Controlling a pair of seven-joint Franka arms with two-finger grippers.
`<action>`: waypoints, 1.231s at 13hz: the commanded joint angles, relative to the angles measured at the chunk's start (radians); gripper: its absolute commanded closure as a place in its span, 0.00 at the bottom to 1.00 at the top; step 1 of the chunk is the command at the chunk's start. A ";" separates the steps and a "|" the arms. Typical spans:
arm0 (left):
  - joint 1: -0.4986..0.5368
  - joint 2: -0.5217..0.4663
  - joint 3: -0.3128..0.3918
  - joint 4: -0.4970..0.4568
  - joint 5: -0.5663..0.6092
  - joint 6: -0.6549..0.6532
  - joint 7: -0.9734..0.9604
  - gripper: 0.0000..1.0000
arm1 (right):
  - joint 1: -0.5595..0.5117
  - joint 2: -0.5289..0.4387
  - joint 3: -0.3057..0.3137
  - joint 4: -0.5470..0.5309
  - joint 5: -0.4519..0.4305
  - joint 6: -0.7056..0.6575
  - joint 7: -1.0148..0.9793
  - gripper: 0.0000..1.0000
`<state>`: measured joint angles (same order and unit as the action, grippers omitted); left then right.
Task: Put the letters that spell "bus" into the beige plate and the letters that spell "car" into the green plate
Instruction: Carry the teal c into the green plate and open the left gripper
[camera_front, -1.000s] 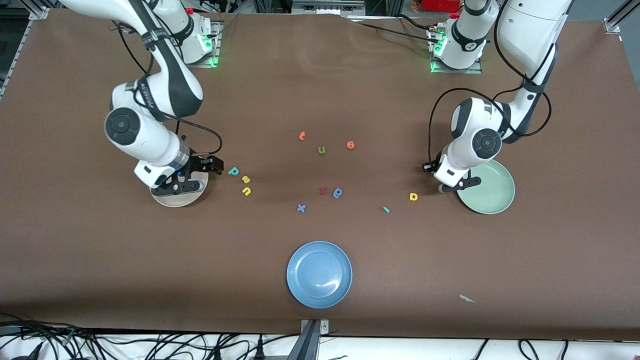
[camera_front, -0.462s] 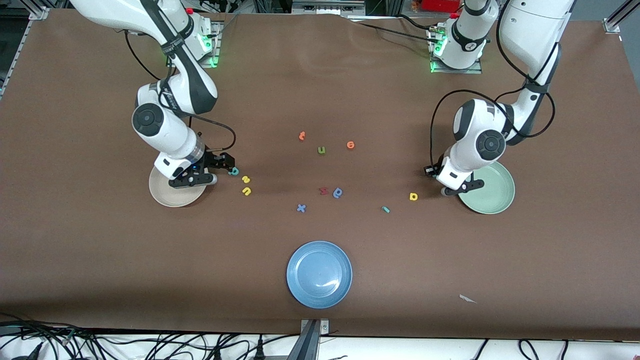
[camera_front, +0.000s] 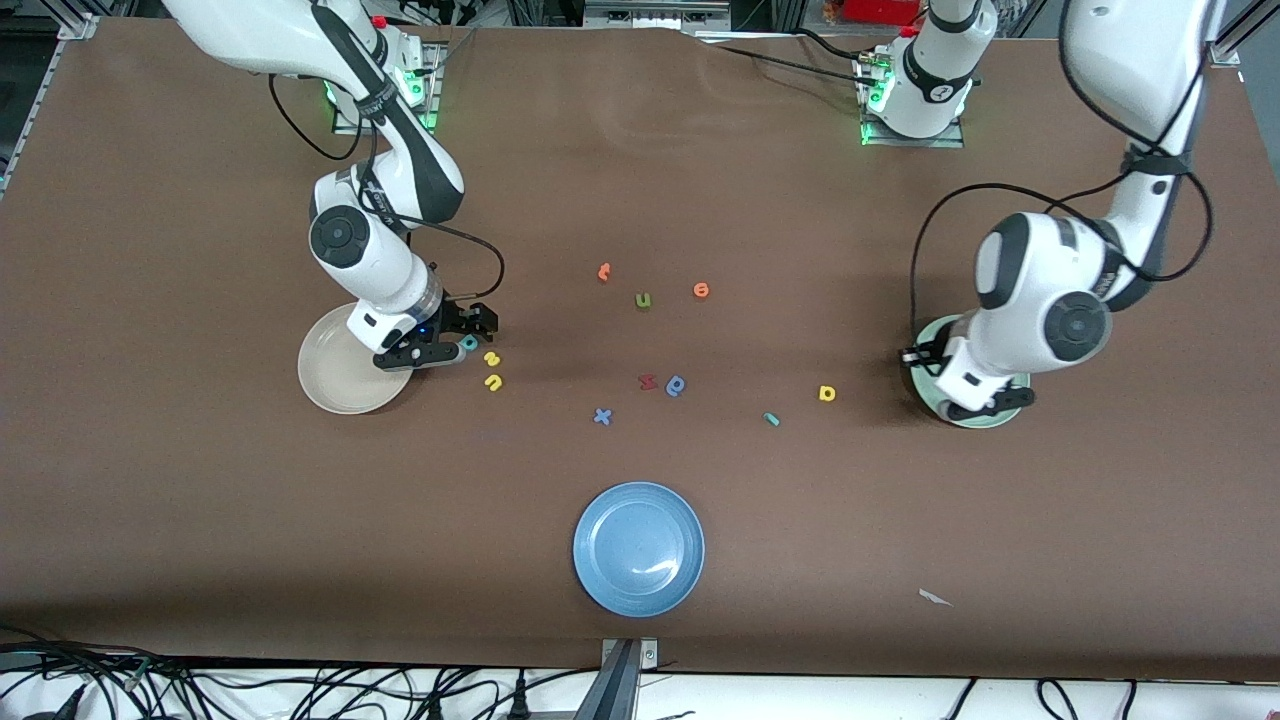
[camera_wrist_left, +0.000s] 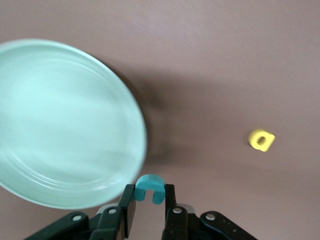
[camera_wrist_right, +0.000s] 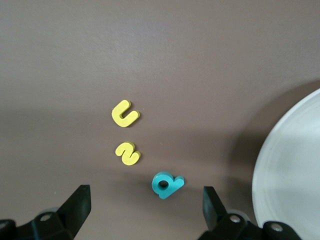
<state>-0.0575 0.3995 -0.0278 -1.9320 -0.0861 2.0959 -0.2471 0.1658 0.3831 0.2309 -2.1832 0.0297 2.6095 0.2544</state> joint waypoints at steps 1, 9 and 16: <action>0.103 0.010 -0.007 0.016 0.064 -0.016 0.136 0.76 | -0.002 -0.003 0.001 -0.047 -0.005 0.060 -0.003 0.01; 0.148 0.108 -0.009 0.036 0.155 0.053 0.144 0.35 | -0.002 0.042 -0.004 -0.124 -0.056 0.201 -0.007 0.01; 0.120 0.076 -0.072 0.096 0.062 0.038 -0.002 0.01 | -0.002 0.075 -0.015 -0.122 -0.070 0.242 -0.012 0.01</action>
<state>0.0755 0.4909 -0.0718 -1.8483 0.0138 2.1540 -0.1781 0.1656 0.4405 0.2213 -2.2966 -0.0219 2.8063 0.2518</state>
